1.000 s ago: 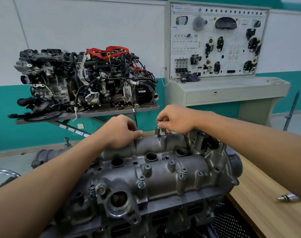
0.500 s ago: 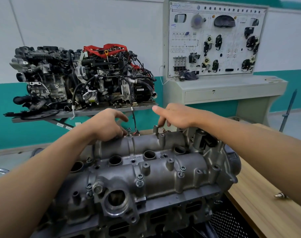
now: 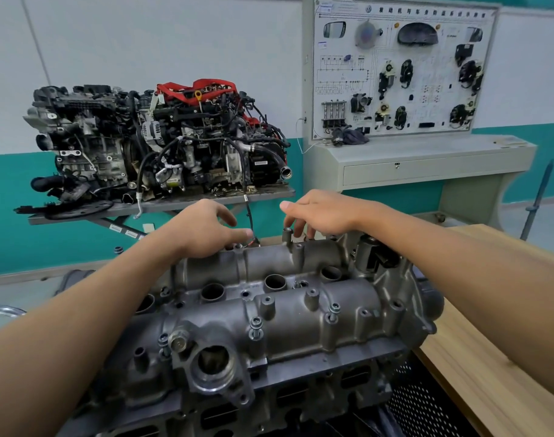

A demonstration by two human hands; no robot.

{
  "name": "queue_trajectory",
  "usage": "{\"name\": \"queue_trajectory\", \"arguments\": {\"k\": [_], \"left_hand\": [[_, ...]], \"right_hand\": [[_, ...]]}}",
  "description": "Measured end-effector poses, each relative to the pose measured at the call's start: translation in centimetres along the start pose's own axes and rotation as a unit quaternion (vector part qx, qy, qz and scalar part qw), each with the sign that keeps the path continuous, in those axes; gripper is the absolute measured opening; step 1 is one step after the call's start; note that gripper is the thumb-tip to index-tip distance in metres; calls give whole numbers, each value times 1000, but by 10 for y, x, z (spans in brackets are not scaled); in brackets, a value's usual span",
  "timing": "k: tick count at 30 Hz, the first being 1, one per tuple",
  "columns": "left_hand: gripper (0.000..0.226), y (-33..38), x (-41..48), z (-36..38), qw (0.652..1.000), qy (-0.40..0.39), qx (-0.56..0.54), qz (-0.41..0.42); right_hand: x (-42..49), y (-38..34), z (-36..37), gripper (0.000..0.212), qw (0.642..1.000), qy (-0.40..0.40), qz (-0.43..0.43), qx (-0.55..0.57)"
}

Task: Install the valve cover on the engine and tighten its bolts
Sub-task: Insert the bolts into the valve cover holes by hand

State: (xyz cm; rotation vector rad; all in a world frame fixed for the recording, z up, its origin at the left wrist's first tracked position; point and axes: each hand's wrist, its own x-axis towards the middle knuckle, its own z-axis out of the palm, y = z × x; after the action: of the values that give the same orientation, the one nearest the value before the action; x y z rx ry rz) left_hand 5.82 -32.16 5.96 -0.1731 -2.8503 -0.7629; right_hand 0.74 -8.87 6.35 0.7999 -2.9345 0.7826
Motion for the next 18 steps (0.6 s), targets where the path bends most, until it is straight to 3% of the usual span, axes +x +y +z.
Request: {"name": "queue_trajectory", "arguments": {"k": [3, 5, 7, 10, 13, 18], "left_hand": [[34, 4, -1, 2, 999, 12, 43, 16], [21, 2, 0, -2, 998, -17, 53, 22], [22, 1, 0, -3, 997, -37, 58, 18], [26, 5, 0, 5, 996, 10, 90, 15], [53, 11, 3, 16, 985, 61, 161, 5], [45, 17, 4, 16, 980, 69, 186, -19]], "right_hand": [[1, 0, -1, 47, 1000, -9, -7, 9], [2, 1, 0, 42, 999, -16, -1, 36], [5, 3, 0, 35, 999, -20, -1, 43], [9, 4, -2, 29, 999, -16, 6, 29], [16, 1, -9, 32, 998, -21, 66, 11], [39, -25, -13, 33, 968, -133, 194, -83]]}}
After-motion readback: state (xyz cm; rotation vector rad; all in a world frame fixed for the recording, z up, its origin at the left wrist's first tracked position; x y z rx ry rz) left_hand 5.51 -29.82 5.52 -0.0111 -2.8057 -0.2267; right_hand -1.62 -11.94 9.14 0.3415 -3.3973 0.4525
